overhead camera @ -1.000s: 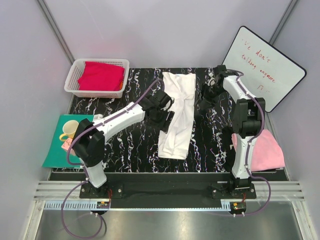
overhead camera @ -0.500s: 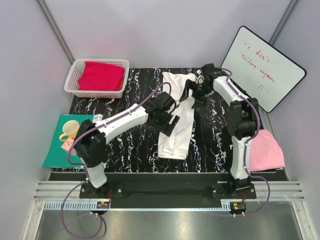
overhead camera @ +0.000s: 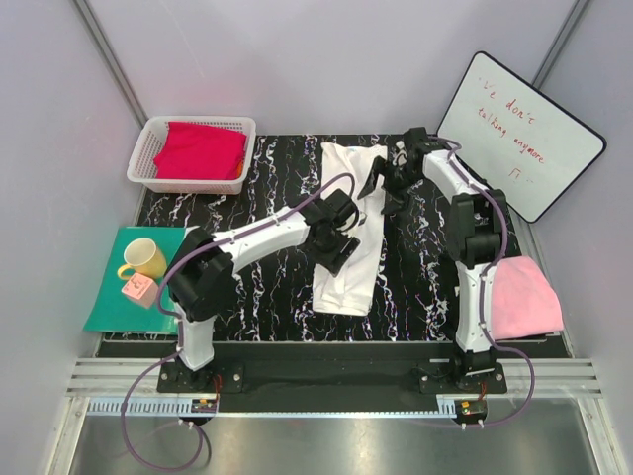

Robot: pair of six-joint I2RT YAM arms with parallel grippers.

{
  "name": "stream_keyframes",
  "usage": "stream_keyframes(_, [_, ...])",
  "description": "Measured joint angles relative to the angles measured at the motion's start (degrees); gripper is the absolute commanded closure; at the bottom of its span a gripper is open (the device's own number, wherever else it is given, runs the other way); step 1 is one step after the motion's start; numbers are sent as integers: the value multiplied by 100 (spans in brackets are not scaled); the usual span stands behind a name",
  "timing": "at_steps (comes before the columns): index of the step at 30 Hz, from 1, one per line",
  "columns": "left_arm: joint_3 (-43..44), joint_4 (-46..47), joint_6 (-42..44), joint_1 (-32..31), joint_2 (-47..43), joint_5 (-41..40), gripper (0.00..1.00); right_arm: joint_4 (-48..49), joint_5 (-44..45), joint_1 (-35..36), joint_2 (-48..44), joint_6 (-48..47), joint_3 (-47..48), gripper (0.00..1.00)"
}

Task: Fold and stack the t-shirts
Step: Grab the bottom of the folded rectangular tshirt with both arms

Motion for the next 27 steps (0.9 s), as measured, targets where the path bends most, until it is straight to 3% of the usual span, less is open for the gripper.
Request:
stream_keyframes(5, [-452,87,-46,0,-203,79,17,-157,-24,0,-815,-59,-1196,17])
stream_keyframes(11, [-1447,286,-302,122,-826,339,11,-339,-363,7,-1976,-101,-2736,16])
stream_keyframes(21, [-3110,1421,-1078,1633,-1777,1899,5,280,-994,186,-3355,444,-5377,4])
stream_keyframes(27, [-3368,2090,-1405,1751,-1471,2927,8,1010,-1176,278,-4019,1097,-6732,0])
